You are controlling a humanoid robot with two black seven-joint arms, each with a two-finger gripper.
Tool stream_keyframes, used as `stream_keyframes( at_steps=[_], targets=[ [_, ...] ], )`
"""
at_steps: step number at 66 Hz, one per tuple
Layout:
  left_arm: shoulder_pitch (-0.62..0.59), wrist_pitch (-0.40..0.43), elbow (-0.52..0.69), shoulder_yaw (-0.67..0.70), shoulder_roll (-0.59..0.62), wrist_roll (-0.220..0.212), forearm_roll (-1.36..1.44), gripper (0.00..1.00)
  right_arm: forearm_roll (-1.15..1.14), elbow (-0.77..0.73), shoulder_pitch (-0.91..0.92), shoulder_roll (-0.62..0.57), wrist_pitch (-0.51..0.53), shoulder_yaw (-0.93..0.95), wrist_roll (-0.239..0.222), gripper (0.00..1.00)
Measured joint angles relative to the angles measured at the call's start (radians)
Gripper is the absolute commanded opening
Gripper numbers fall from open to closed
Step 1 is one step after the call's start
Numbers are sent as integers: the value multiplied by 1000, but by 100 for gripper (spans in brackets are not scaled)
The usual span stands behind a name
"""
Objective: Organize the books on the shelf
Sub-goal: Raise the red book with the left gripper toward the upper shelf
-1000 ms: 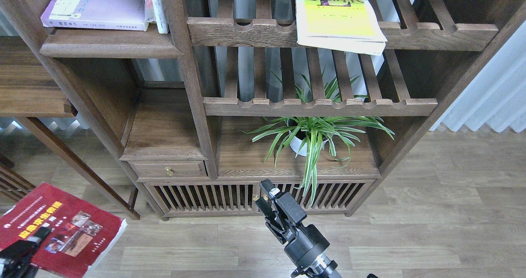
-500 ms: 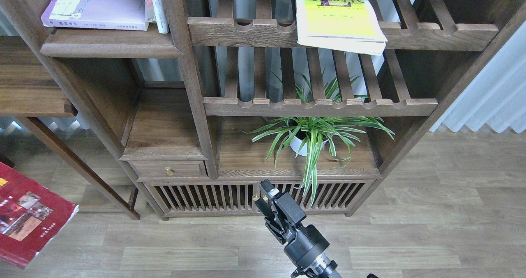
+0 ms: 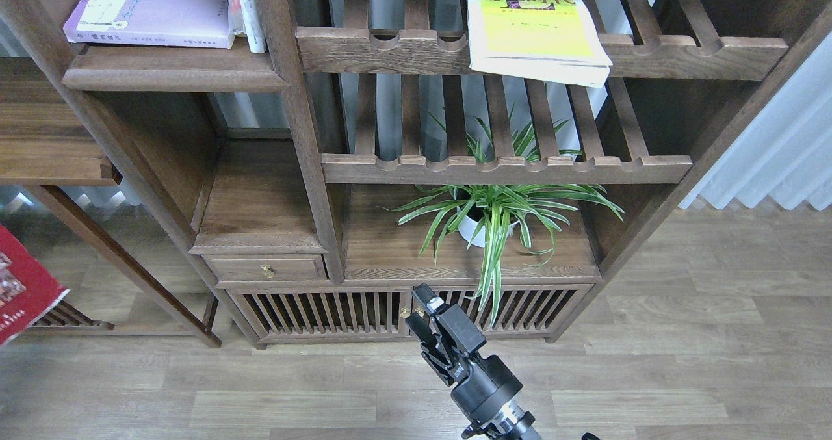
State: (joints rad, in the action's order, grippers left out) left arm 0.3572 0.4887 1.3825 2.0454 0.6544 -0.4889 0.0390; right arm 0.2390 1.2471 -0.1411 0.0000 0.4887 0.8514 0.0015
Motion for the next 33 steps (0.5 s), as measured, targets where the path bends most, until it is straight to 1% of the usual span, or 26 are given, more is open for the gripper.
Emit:
stream_keyframes(
  at_steps=[15,33],
  targets=[
    [-46,0,0,23,10,0,30,1,0,0,0,0,0,1,0,99],
    [-91,0,-1,46,72,0,32,1,0,0,0,0,0,1,1,99]
  ],
)
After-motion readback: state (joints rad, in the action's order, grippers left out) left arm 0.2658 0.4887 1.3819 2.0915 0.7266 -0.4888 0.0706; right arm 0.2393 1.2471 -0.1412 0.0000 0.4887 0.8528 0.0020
